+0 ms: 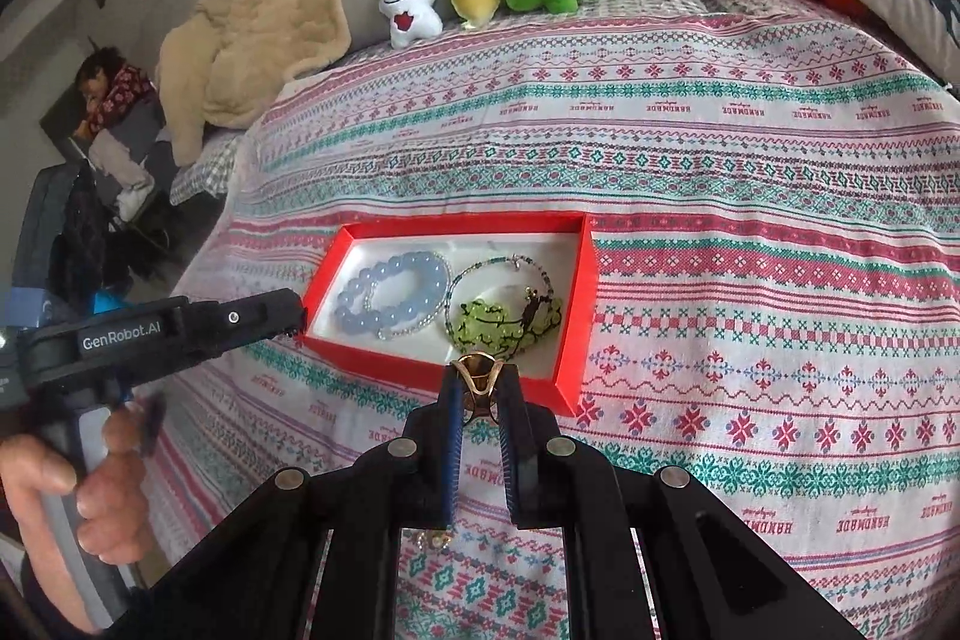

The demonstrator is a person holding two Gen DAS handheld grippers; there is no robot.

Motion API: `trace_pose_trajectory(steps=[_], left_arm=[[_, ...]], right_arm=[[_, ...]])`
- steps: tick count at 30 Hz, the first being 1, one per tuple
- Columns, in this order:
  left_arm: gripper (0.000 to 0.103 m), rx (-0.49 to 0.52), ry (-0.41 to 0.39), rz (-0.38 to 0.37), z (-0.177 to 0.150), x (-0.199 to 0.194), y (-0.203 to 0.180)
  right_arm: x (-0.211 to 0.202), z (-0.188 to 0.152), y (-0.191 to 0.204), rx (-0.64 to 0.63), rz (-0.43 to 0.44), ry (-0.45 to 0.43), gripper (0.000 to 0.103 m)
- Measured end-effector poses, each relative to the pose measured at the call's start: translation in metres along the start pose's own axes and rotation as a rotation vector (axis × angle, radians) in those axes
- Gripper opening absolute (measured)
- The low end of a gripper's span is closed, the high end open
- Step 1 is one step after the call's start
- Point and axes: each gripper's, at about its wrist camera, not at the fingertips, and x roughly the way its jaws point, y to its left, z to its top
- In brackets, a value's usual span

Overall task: Organize jewelry
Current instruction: 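Lower the clip and ring into the red box and open both tools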

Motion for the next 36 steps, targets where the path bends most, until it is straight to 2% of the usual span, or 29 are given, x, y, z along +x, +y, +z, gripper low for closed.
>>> trace_pose_trajectory(steps=[6, 18, 22, 32, 36], left_arm=[[0.026, -0.029, -0.001, -0.012, 0.006, 0.011, 0.004], [0.026, -0.022, 0.002, 0.007, 0.008, 0.021, 0.005], [0.026, -0.010, -0.004, 0.004, 0.010, 0.019, 0.005], [0.026, 0.015, -0.004, -0.003, 0.002, 0.005, 0.002], [0.026, 0.044, 0.002, 0.021, -0.005, 0.002, -0.001]], right_arm=[[0.008, 0.009, 0.000, 0.012, -0.001, -0.024, 0.011], [0.027, 0.012, -0.003, 0.023, -0.028, -0.006, 0.012], [0.020, 0.014, -0.006, 0.037, -0.016, -0.033, 0.022], [0.006, 0.012, -0.014, 0.078, -0.018, -0.048, 0.023], [0.001, 0.006, -0.013, 0.074, -0.020, -0.045, 0.032]])
